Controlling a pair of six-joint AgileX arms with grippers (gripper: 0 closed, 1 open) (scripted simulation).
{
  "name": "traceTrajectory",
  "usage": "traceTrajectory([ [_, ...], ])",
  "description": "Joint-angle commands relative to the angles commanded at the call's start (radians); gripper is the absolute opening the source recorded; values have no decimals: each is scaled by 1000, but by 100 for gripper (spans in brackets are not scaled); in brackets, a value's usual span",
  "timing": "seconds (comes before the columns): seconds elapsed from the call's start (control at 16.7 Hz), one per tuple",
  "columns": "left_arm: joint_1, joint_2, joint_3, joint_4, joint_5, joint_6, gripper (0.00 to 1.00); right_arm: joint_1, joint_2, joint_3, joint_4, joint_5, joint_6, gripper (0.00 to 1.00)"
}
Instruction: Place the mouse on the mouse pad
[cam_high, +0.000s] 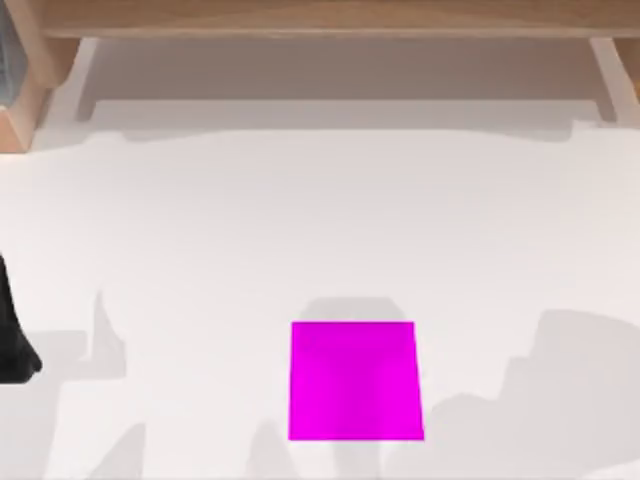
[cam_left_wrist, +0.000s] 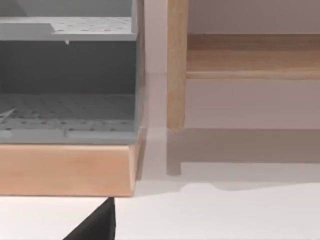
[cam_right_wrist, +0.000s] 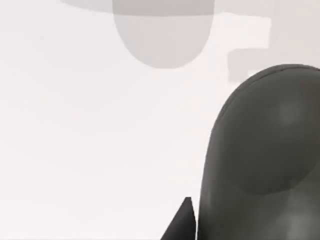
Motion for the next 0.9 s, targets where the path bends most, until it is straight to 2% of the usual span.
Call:
traceTrajectory([
  [0.3,0,0,0,0,0,0,100,3,2,2,-2,0,1,0],
  [0.48,0,0,0,0,0,0,100,67,35,39,-5,1,-40,0],
  [0.66,0,0,0,0,0,0,100,222,102,112,-11,2,-123,0],
  [0.9,0,0,0,0,0,0,100,529,223,229,-24,-1,-261,0],
])
